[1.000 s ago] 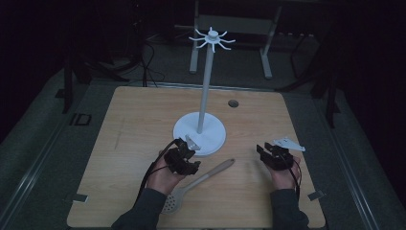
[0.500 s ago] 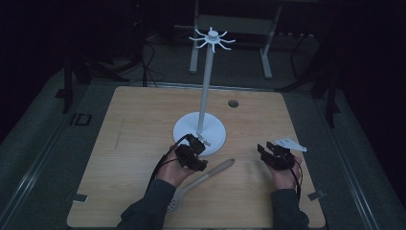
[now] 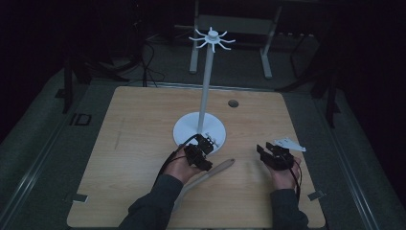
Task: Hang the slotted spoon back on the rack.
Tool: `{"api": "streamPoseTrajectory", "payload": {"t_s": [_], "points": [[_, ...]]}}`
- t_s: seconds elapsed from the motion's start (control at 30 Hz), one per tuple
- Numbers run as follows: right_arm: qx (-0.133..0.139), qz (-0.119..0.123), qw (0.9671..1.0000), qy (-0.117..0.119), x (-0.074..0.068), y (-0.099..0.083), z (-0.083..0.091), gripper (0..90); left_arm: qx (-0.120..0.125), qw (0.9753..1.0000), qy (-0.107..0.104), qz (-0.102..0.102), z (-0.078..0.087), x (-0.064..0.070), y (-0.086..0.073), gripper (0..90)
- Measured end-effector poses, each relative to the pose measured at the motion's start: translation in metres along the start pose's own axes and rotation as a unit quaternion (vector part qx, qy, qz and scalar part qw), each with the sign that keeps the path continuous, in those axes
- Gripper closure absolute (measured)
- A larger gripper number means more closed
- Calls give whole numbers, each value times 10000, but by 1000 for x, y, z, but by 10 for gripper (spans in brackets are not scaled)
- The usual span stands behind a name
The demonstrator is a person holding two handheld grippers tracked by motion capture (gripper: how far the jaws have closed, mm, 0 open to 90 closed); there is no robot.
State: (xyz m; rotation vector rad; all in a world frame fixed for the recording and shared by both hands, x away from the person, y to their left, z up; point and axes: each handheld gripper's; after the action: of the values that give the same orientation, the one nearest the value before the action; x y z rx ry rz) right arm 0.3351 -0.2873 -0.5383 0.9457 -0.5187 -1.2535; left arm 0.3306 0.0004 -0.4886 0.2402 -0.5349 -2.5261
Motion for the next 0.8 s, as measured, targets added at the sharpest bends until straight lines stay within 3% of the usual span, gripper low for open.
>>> {"api": "streamPoseTrajectory", "payload": {"t_s": [0.27,0.4,0.6,0.8], "points": [[37,-188,9998,98,4,1,2,552,-239,9995,-218,-66,-8,4,9,591],[46,-207,9997,87,5,1,2,552,-364,9989,-243,-192,-13,6,13,609],[58,-257,9996,125,6,1,2,551,-535,9978,-324,-204,-18,7,16,670],[66,-309,9994,117,9,1,2,550,-746,9961,-386,-273,-25,9,17,676]]}}
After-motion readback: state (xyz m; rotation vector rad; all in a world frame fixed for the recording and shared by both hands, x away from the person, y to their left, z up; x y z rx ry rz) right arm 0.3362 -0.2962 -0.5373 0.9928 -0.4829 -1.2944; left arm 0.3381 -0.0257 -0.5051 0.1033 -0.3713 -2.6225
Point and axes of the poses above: each handheld gripper's, and its own axes: z roughly backward along the jaws, y roughly out of its top, x roughly to its right, and after that the axes turned 7 degrees about -z, right-handed
